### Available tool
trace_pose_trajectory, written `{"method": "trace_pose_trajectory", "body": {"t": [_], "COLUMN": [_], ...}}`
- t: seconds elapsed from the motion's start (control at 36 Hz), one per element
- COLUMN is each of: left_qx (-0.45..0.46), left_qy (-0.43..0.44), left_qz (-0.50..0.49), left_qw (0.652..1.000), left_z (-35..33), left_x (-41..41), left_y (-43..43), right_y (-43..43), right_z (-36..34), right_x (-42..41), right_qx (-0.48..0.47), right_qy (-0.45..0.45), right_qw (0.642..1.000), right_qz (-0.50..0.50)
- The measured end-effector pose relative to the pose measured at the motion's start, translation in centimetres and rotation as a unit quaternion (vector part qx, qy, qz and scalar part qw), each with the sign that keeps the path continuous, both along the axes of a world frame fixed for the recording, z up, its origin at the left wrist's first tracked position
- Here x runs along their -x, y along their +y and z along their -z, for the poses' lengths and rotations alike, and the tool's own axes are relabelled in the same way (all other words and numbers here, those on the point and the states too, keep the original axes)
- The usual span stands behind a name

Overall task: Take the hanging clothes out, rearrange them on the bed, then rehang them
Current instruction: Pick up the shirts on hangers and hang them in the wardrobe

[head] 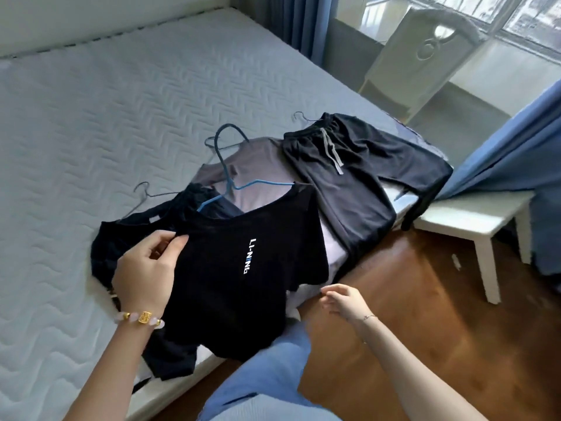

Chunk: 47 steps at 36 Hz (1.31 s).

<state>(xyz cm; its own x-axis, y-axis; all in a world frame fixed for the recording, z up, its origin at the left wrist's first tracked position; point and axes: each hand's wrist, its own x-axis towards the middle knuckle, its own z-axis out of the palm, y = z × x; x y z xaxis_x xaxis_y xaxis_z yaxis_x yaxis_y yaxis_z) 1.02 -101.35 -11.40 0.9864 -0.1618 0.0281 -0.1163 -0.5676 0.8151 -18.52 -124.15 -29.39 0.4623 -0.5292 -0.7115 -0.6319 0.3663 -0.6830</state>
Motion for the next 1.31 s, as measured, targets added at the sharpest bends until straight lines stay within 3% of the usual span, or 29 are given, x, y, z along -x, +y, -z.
{"method": "trace_pose_trajectory", "body": {"t": [0.22, 0.33, 0.56, 0.69, 0.81, 1.06, 1.17, 1.31], "left_qx": [-0.070, -0.098, -0.128, -0.158, -0.173, -0.194, -0.198, -0.217], "left_qy": [0.030, 0.038, 0.072, 0.089, 0.098, 0.176, 0.179, 0.203], "left_qz": [-0.010, -0.018, -0.096, -0.171, -0.206, -0.173, -0.182, -0.197], "left_qw": [0.997, 0.994, 0.985, 0.968, 0.958, 0.949, 0.946, 0.934], "left_z": [1.1, 1.8, 4.0, 5.5, 7.4, 14.0, 16.5, 18.7], "left_x": [-5.3, -7.0, -9.5, -11.0, -12.8, -17.7, -19.1, -20.2], "left_y": [-9.5, -12.5, -16.9, -19.8, -21.5, -24.7, -25.1, -25.1], "right_y": [-9.5, -11.8, -20.5, -28.0, -33.1, -36.7, -37.2, -37.4], "right_z": [3.4, 4.1, 5.1, 5.8, 7.4, 10.6, 12.7, 14.8], "right_x": [-1.1, 0.2, -3.4, -13.4, -24.7, -48.5, -54.5, -59.4], "right_qx": [0.032, -0.022, -0.047, -0.053, 0.002, 0.185, 0.204, 0.241], "right_qy": [0.128, 0.176, 0.233, 0.202, 0.150, 0.051, 0.042, 0.053], "right_qw": [0.989, 0.983, 0.967, 0.961, 0.949, 0.888, 0.864, 0.805], "right_qz": [-0.070, -0.037, -0.094, -0.182, -0.279, -0.419, -0.457, -0.540]}}
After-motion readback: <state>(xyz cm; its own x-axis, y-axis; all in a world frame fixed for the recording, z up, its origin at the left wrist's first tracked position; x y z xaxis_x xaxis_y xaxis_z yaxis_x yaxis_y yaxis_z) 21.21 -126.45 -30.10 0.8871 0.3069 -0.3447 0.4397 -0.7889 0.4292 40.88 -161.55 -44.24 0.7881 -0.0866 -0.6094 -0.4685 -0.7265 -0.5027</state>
